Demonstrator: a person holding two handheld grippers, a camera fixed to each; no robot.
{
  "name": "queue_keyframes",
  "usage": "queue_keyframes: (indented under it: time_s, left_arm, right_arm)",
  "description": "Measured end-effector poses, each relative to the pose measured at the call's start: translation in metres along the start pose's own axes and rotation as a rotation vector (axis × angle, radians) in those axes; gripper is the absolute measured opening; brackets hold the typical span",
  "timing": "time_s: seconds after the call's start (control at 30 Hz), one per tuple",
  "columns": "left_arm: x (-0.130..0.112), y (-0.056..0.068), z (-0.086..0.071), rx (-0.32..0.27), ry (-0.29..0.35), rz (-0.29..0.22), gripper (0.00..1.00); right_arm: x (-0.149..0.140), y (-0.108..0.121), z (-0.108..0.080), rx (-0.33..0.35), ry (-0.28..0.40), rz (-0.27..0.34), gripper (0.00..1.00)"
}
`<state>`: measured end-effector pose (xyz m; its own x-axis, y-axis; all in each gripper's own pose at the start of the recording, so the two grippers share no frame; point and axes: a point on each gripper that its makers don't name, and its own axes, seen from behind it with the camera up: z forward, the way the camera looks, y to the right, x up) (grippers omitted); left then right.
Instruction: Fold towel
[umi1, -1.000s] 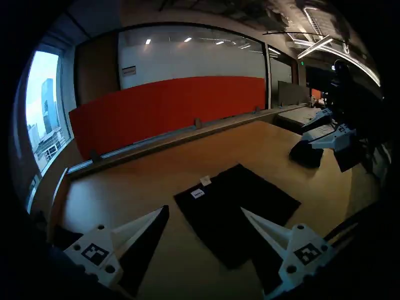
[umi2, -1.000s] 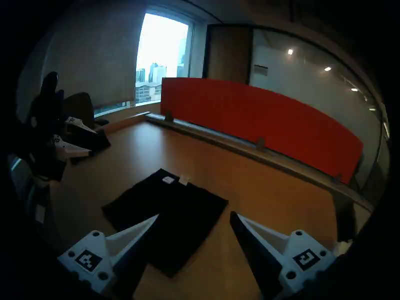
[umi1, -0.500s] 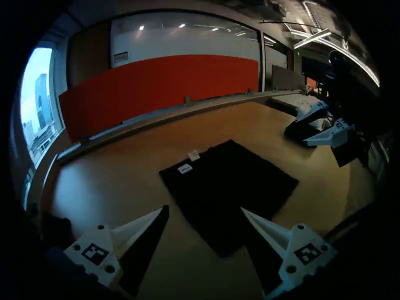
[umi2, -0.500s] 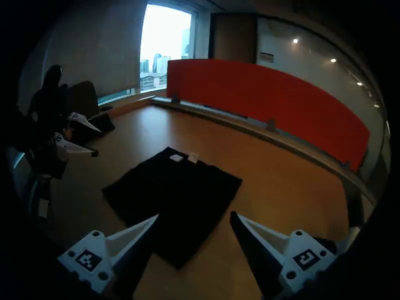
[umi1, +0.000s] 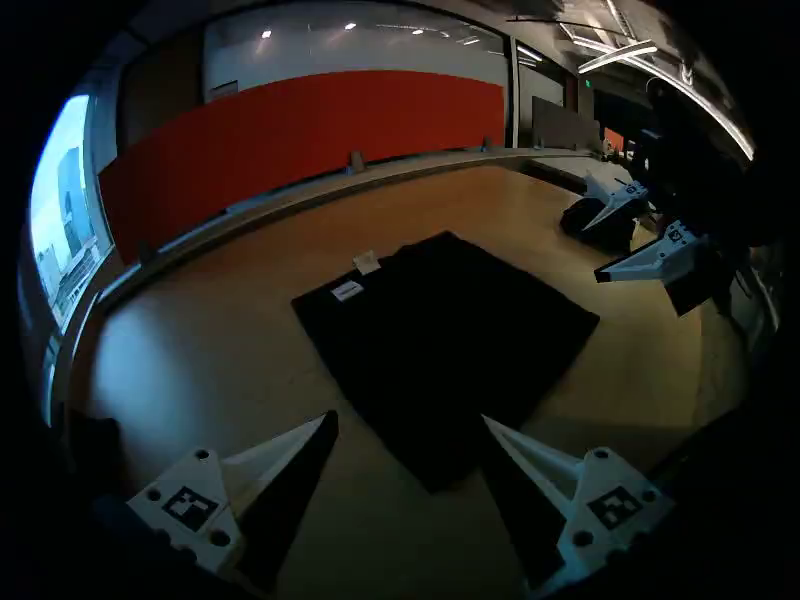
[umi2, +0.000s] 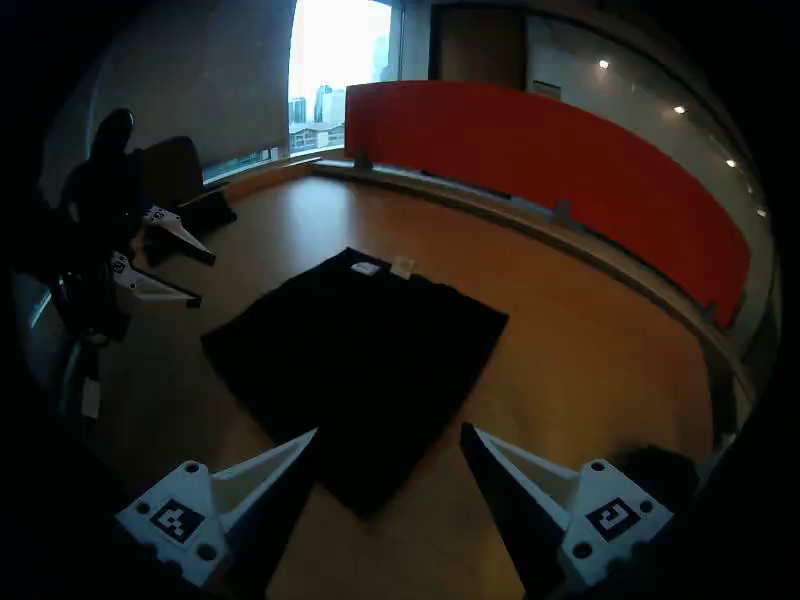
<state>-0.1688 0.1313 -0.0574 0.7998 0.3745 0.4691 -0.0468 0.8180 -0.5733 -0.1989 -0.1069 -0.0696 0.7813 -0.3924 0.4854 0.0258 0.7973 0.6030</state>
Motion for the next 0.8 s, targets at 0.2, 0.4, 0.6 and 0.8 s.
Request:
queue_keyframes:
  time_s: [0.2,0.4,0.6,0.8]
  left_arm:
    - [-0.017,0.006,0.011,-0.017,-0.039,-0.004,0.95]
    - [-0.033,0.012,0.018,-0.038,-0.078,-0.005,0.95]
    - [-0.047,0.018,0.022,-0.061,-0.117,0.001,0.95]
    - [-0.060,0.022,0.025,-0.078,-0.162,-0.003,0.95]
  right_arm:
    - [-0.021,-0.006,0.007,0.019,-0.042,-0.010,1.00]
    - [-0.038,-0.009,0.013,0.032,-0.078,-0.012,1.00]
    - [-0.052,-0.009,0.016,0.044,-0.110,-0.013,1.00]
    - [-0.064,-0.009,0.019,0.059,-0.140,-0.018,1.00]
